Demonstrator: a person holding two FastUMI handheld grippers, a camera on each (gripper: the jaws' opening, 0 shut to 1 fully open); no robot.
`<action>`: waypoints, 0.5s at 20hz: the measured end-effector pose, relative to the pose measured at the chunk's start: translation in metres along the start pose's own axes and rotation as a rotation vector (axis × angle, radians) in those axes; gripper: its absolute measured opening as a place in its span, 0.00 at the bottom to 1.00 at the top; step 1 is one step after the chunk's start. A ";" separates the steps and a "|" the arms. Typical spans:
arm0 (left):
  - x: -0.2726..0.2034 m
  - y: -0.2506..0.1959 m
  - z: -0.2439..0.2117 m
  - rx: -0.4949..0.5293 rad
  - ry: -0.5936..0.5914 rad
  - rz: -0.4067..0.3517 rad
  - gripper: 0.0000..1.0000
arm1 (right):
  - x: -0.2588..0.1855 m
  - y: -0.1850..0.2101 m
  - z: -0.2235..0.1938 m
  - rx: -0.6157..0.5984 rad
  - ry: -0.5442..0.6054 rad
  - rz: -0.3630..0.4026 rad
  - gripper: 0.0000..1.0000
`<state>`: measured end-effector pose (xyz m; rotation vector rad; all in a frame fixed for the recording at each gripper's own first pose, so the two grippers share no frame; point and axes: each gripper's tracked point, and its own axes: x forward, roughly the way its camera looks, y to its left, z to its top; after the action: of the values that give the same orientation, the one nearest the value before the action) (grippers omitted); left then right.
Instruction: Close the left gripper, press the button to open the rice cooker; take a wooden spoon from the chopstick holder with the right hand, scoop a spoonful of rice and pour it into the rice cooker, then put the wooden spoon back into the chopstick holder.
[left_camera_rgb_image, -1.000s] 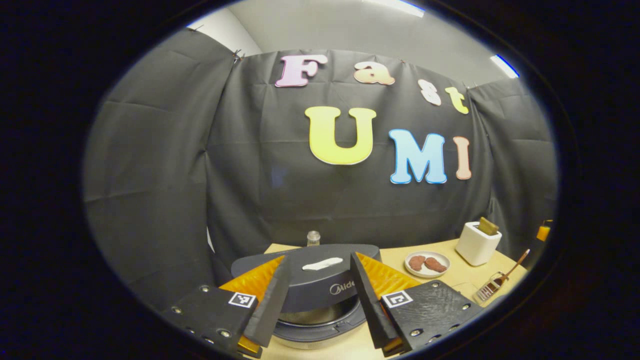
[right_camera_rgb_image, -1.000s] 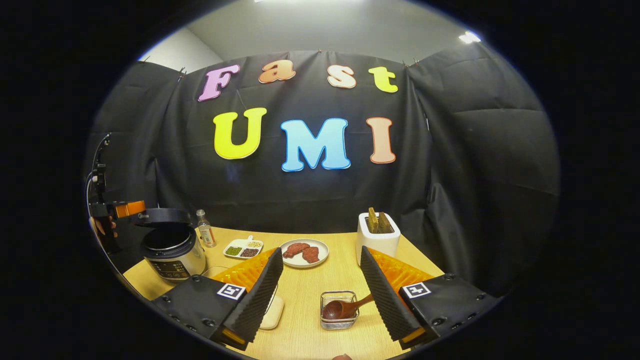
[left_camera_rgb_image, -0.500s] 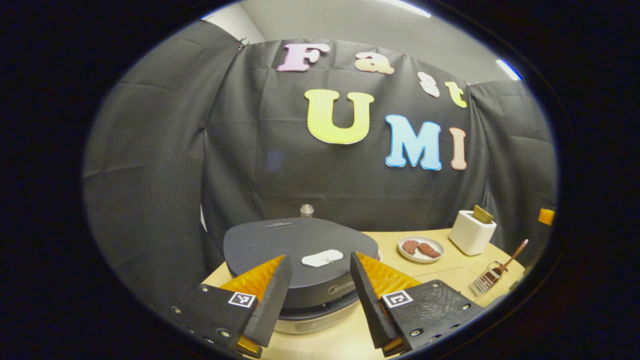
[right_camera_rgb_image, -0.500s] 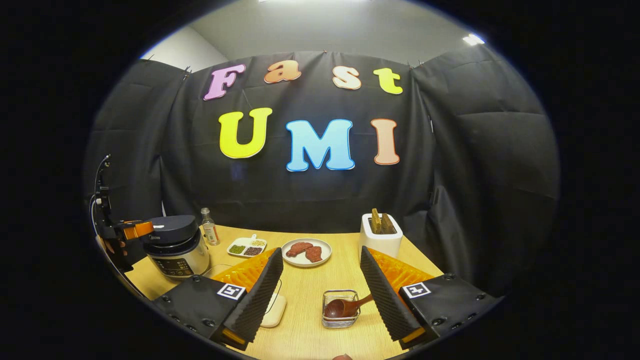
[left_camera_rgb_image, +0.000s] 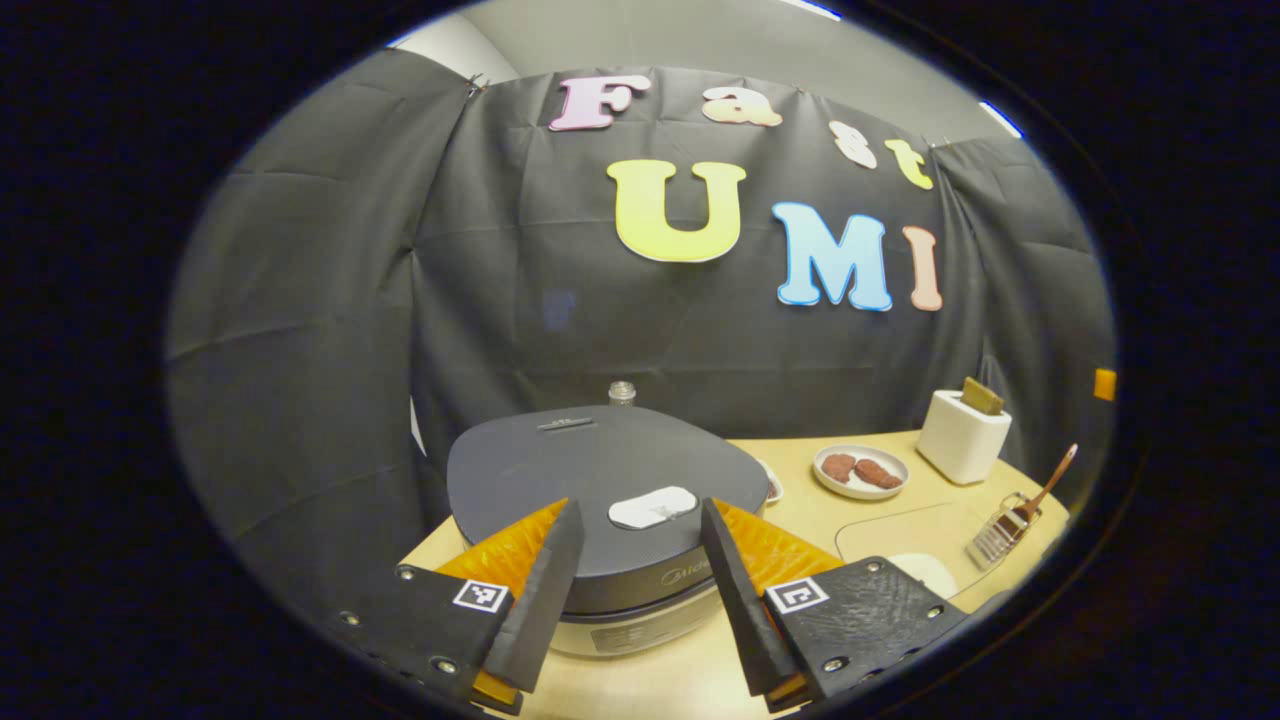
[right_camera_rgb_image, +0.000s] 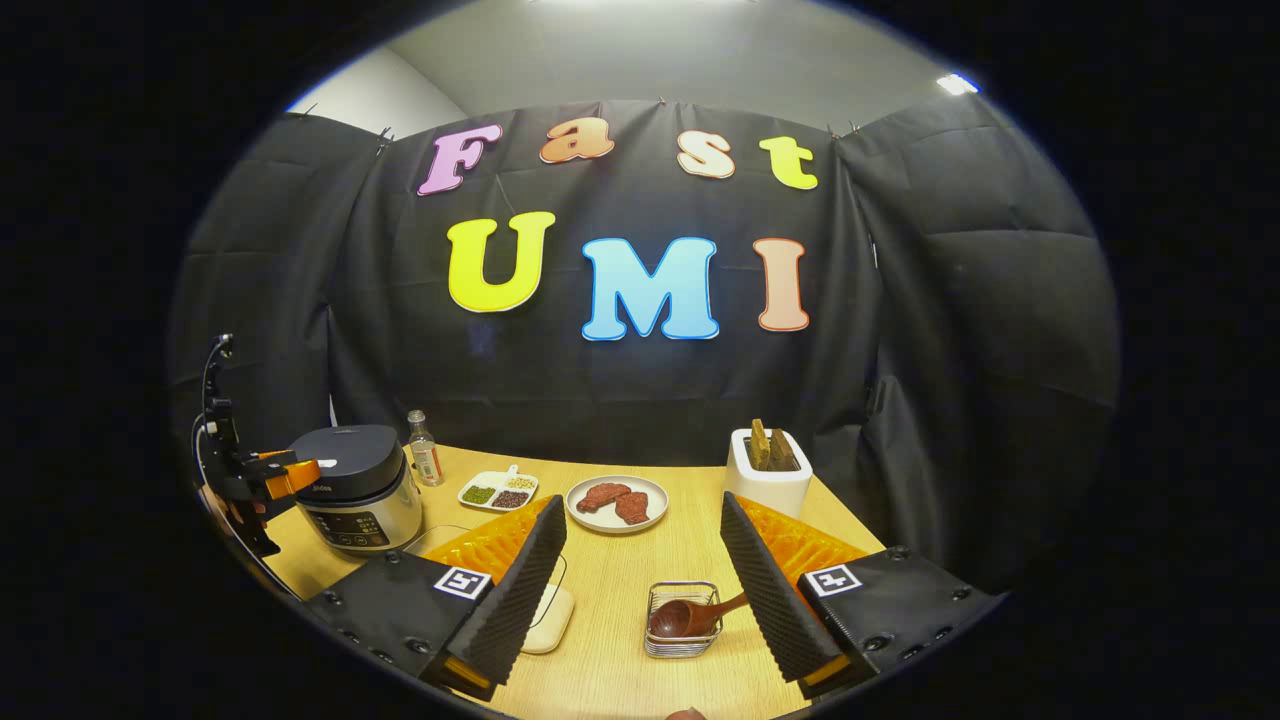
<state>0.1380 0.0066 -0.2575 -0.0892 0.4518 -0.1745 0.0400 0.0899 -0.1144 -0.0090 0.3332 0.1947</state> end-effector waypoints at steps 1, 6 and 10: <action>-0.004 -0.001 -0.009 -0.007 0.019 0.011 0.79 | 0.001 0.001 -0.001 -0.001 0.002 0.005 0.98; -0.014 -0.008 0.012 -0.029 -0.052 0.027 0.81 | -0.009 0.000 0.014 -0.025 -0.040 0.023 0.98; -0.041 -0.018 0.064 -0.060 -0.124 0.039 0.80 | -0.022 -0.008 0.030 -0.012 -0.081 0.049 0.98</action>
<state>0.1266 -0.0008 -0.1807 -0.1489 0.3351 -0.1165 0.0311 0.0789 -0.0791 -0.0048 0.2516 0.2446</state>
